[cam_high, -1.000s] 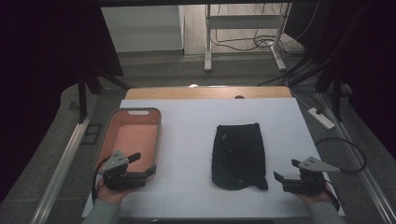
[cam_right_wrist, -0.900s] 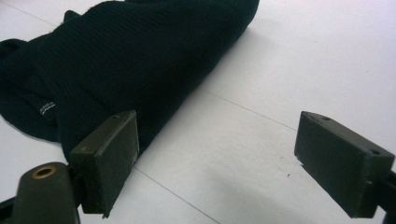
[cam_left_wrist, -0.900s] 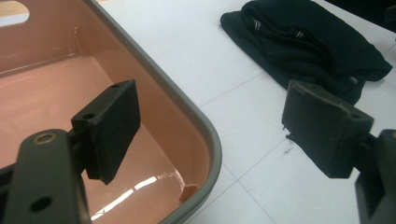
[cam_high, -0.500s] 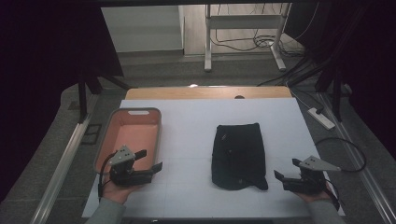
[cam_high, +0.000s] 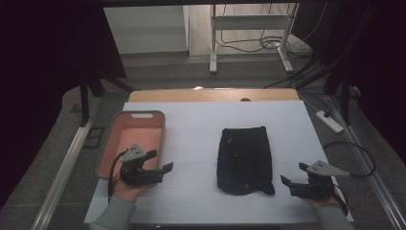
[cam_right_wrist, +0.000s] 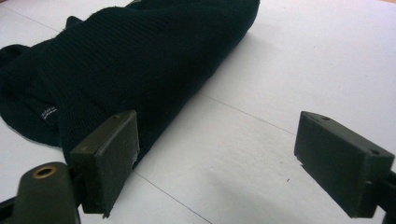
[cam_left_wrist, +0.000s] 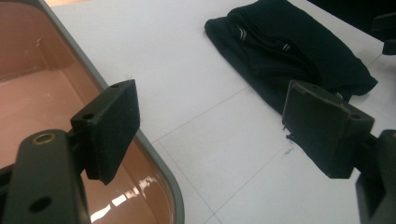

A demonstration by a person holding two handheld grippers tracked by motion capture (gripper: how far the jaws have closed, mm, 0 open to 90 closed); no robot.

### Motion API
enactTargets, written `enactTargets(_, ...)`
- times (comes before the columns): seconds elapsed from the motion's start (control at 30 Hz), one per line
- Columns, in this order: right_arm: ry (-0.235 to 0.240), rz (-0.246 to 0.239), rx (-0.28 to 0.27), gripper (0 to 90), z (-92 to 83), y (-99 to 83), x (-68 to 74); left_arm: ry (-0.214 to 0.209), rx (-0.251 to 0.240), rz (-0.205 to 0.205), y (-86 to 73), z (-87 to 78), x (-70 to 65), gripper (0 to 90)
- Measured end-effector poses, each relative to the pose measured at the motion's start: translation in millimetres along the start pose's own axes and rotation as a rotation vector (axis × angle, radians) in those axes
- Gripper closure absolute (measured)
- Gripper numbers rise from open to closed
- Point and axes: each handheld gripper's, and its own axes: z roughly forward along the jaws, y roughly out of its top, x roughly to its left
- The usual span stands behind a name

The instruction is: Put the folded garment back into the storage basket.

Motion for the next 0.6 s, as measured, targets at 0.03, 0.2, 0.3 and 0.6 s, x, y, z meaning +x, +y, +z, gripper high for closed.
enactTargets(0.03,0.000,0.000,0.000,14.7,0.0,0.0,0.0,-0.002,-0.001,-0.001,1.0,0.7,0.0,18.9)
enactTargets(0.2,-0.001,0.000,0.002,14.8,0.5,-0.3,-0.1,-0.015,-0.005,-0.008,5.3,4.3,-0.7,18.9)
enactTargets(0.3,0.000,0.000,0.004,14.8,1.0,-0.2,-0.1,-0.023,-0.006,-0.009,8.6,7.6,-2.0,18.9)
enactTargets(0.6,0.000,-0.001,0.011,15.1,2.6,-0.4,-0.1,-0.033,0.001,-0.003,14.1,13.9,-5.0,18.9)
